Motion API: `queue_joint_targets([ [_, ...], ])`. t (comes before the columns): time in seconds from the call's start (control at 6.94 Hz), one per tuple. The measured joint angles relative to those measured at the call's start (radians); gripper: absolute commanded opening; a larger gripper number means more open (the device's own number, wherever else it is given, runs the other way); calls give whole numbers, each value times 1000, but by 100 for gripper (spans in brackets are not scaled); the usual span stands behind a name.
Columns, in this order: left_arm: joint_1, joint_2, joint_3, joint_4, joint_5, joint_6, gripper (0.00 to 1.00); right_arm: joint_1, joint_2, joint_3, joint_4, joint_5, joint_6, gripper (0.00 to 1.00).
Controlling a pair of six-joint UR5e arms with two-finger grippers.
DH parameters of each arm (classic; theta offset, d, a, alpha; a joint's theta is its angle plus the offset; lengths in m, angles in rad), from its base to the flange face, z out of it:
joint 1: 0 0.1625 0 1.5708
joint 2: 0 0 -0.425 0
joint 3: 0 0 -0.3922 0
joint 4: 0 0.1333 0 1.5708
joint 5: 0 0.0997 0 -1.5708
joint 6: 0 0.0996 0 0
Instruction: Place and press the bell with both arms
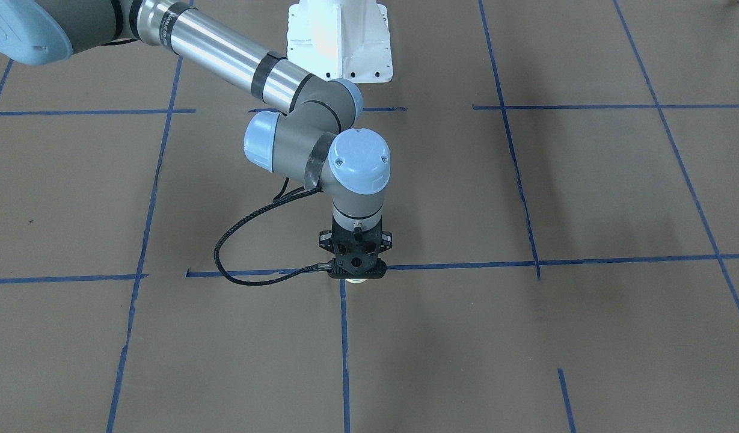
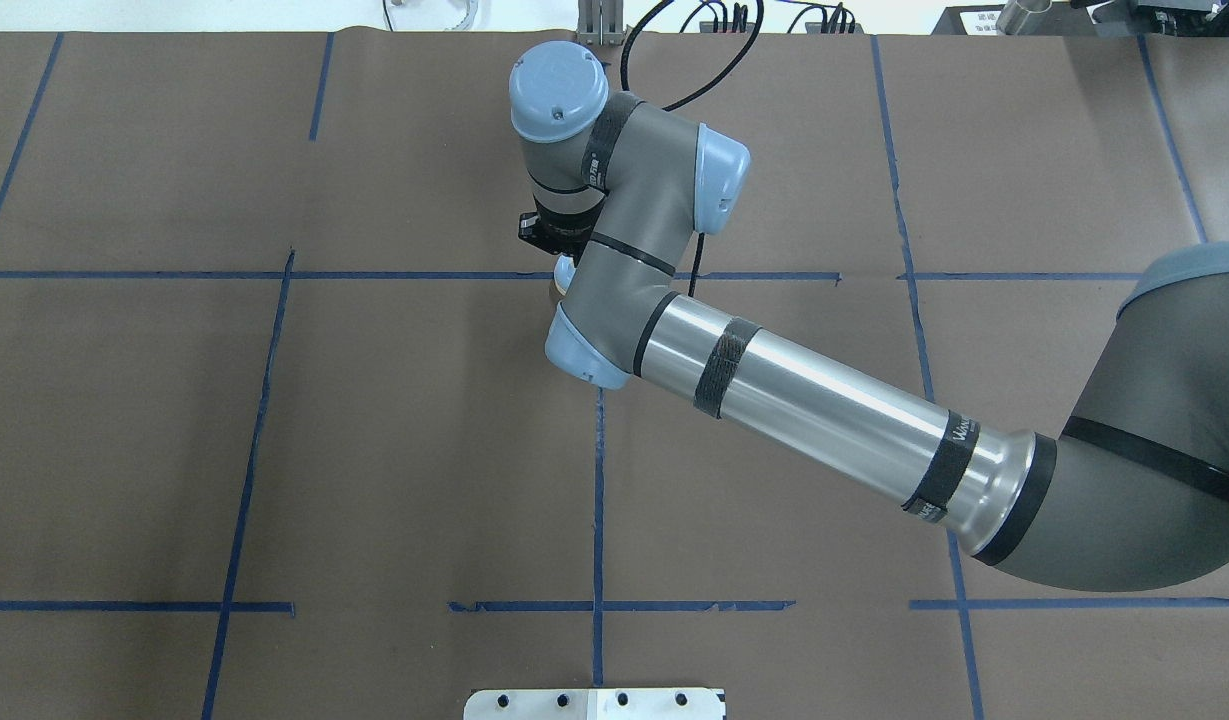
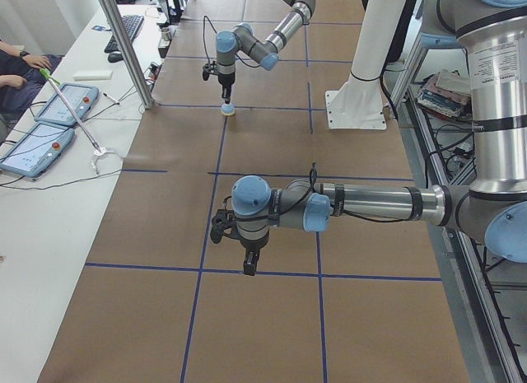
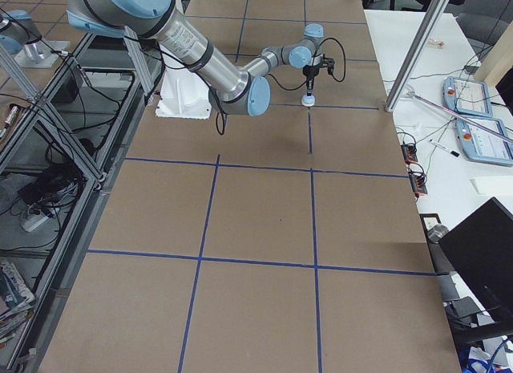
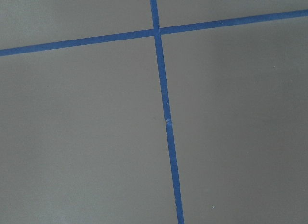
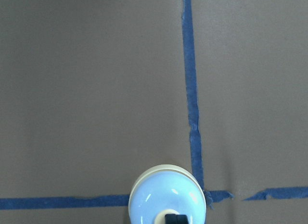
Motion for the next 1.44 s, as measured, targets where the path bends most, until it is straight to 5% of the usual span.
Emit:
queue_joint_targets([
  [0.58, 0, 0, 0, 1, 0, 0, 100, 9, 21, 16, 0, 5, 3, 13],
  [0.72, 0, 0, 1, 1, 0, 0, 100, 27, 26, 34, -1, 35, 3, 32],
  [0.86, 0, 0, 2, 1, 0, 0, 100, 42, 28, 44, -2, 57, 2, 89],
  [1.01, 0, 0, 3, 1, 0, 0, 100, 49, 28, 49, -3, 68, 4, 100],
  [1.44, 1, -9, 11, -2, 1, 1, 100, 155, -17, 105, -93, 196, -61, 100],
])
